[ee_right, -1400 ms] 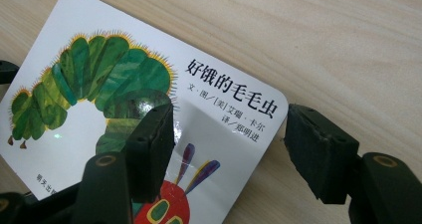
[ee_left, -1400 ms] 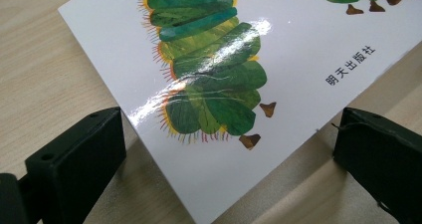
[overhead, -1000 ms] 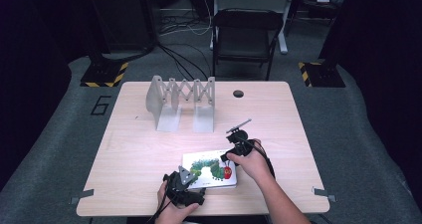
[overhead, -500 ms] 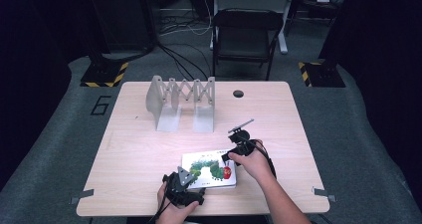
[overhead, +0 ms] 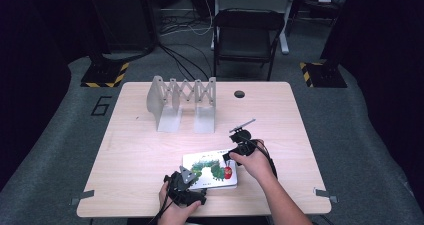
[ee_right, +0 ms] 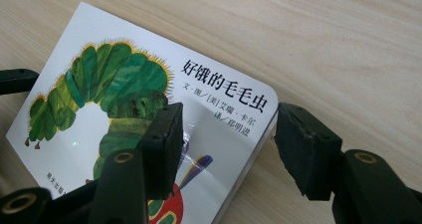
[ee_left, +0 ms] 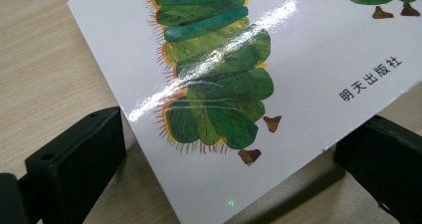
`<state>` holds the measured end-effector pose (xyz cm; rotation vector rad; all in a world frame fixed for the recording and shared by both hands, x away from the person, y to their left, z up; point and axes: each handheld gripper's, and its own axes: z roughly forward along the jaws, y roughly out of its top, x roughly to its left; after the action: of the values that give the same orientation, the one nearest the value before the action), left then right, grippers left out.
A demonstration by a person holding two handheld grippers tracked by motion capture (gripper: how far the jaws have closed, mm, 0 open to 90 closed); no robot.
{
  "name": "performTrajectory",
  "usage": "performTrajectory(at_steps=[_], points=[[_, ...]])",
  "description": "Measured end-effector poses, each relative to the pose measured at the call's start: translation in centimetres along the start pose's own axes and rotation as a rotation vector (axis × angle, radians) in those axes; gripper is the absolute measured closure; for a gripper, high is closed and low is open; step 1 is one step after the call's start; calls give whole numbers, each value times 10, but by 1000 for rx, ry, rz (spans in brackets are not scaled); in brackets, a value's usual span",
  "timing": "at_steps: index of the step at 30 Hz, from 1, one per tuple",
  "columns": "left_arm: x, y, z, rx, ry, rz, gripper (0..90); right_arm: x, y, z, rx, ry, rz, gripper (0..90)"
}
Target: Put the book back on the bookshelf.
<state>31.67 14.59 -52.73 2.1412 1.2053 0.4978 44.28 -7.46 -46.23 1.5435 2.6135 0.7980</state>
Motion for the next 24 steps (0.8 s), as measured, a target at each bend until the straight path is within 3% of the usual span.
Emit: performTrajectory(at_steps=[6,9,10,15,21,24], points=[[0,-8,1,-69,6,-34,3,-5,-2,4,12,34,8,457],[3,-8,1,-76,9,-25,4,-6,-3,7,25,75,18,469],[2,-8,1,-78,10,-35,3,-6,-3,8,28,75,20,467],[5,-7,2,-79,6,-12,3,-8,-4,11,35,86,35,464],[5,-7,2,-75,2,-27,3,-8,-4,13,40,96,36,448],[5,-7,2,-76,1,-30,3,-10,-6,16,51,131,38,423]])
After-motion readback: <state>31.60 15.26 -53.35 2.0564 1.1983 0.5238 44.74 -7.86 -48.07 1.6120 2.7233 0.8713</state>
